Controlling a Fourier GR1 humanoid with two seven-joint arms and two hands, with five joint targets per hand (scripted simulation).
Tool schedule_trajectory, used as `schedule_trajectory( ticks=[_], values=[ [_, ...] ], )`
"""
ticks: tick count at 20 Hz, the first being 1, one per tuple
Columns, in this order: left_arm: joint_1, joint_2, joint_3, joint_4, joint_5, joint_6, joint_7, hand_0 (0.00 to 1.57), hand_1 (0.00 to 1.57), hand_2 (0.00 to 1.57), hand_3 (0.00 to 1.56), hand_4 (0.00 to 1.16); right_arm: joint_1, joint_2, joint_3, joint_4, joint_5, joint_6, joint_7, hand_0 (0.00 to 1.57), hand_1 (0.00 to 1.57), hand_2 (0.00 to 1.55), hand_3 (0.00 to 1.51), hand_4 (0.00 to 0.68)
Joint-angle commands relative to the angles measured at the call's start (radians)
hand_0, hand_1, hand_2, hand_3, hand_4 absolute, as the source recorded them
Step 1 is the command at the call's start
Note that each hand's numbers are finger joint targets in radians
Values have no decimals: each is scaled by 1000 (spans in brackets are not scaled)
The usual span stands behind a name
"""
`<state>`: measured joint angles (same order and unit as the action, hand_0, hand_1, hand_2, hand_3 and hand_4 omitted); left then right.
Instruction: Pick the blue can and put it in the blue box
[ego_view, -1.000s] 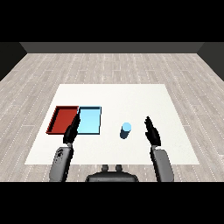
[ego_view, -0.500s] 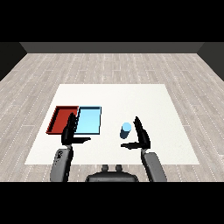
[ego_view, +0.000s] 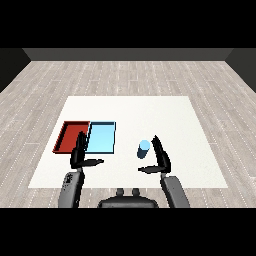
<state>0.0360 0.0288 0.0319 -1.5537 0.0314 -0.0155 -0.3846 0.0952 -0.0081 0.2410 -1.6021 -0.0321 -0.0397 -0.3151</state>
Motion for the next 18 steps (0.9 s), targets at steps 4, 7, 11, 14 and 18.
schedule_trajectory(
  ticks=[4,7,11,14,18],
  values=[
    [29,11,7,-32,-2,-1,-2,0,0,0,0,0,29,-12,-6,22,-7,13,-60,0,0,0,0,0],
    [41,16,2,-87,6,-10,23,0,0,0,0,0,-28,1,-29,44,-8,6,-11,0,0,0,0,0],
    [25,26,25,-69,19,-13,24,0,0,0,0,0,-36,-15,-48,-35,-24,-11,71,0,0,0,0,0],
    [-27,-27,-24,24,-51,57,-24,0,0,0,0,0,-50,7,-57,111,-49,12,-26,0,0,0,0,0],
    [-38,-5,-11,-38,-37,44,52,0,0,0,0,0,-68,8,6,181,-47,-77,-47,0,0,0,0,0]
  ],
)
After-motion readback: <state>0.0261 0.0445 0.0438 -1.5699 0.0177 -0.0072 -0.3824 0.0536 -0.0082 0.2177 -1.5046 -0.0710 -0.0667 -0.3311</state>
